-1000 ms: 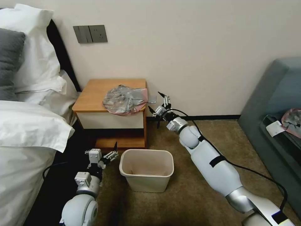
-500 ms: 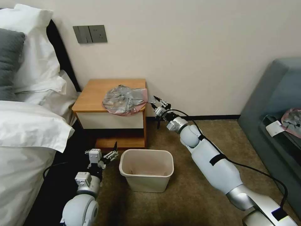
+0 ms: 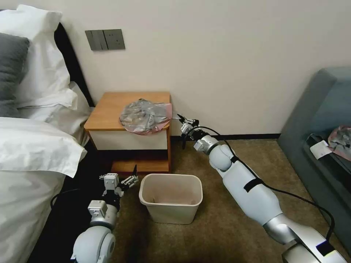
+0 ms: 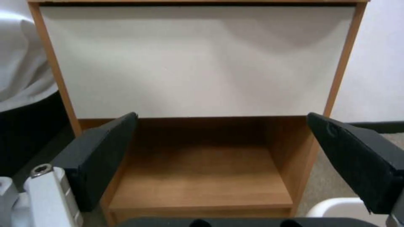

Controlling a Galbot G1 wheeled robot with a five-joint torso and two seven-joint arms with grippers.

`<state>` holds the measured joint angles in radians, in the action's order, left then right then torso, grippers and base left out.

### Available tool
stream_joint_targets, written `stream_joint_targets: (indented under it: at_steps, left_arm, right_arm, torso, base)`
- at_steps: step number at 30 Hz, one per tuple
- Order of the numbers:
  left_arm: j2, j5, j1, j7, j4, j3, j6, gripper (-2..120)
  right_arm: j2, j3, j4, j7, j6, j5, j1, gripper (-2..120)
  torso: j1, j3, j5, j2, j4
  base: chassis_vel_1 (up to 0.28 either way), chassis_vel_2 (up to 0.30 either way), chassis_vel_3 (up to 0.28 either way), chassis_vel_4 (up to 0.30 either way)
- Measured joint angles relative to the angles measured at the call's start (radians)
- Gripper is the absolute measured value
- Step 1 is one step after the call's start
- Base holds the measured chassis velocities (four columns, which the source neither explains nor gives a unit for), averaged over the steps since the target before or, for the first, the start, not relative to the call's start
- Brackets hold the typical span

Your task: Pick up the garbage bag from the table and place it over the trash can.

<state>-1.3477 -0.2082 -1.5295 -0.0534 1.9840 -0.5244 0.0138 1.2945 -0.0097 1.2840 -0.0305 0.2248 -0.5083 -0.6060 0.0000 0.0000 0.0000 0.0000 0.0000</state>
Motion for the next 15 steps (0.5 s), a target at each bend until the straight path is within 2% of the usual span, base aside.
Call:
stream_joint_targets:
  at_steps: [5,7,9,10,12,15]
  left_arm:
    - [0.005,-0.017,0.004,-0.003,-0.007,-0.008,-0.002,100]
    - [0.011,-0.089,0.005,-0.011,0.010,-0.015,0.019,100]
    - [0.020,-0.223,0.006,-0.036,0.058,-0.029,0.088,100]
    - [0.020,-0.223,0.006,-0.036,0.058,-0.029,0.088,100]
    - [0.028,-0.301,0.013,-0.047,0.092,-0.044,0.122,100]
    - [0.039,-0.329,0.018,-0.049,0.115,-0.058,0.130,100]
  right_arm:
    - [-0.033,0.023,0.095,-0.006,-0.020,0.029,-0.059,0]
    - [-0.056,0.033,0.148,-0.010,-0.032,0.048,-0.098,0]
    - [-0.089,0.047,0.214,-0.014,-0.041,0.066,-0.155,0]
    - [-0.089,0.047,0.214,-0.014,-0.041,0.066,-0.155,0]
    - [-0.115,0.064,0.268,-0.016,-0.043,0.073,-0.220,0]
    - [-0.129,0.080,0.319,-0.017,-0.043,0.076,-0.287,0]
  torso:
    - [0.000,0.000,0.0000,0.000,0.0003]
    - [0.000,0.000,-0.0002,0.000,0.0002]
    - [0.000,0.000,0.0002,0.000,0.0000]
    - [0.000,0.000,0.0002,0.000,0.0000]
    - [0.000,0.000,0.0001,0.000,-0.0001]
    - [0.000,0.000,0.0002,0.000,0.0001]
  base:
    - [0.000,0.000,0.000,0.000]
    - [0.000,0.000,0.000,0.000]
    - [0.000,0.000,0.000,0.000]
    - [0.000,0.000,0.000,0.000]
    - [0.000,0.000,0.000,0.000]
    - [0.000,0.000,0.000,0.000]
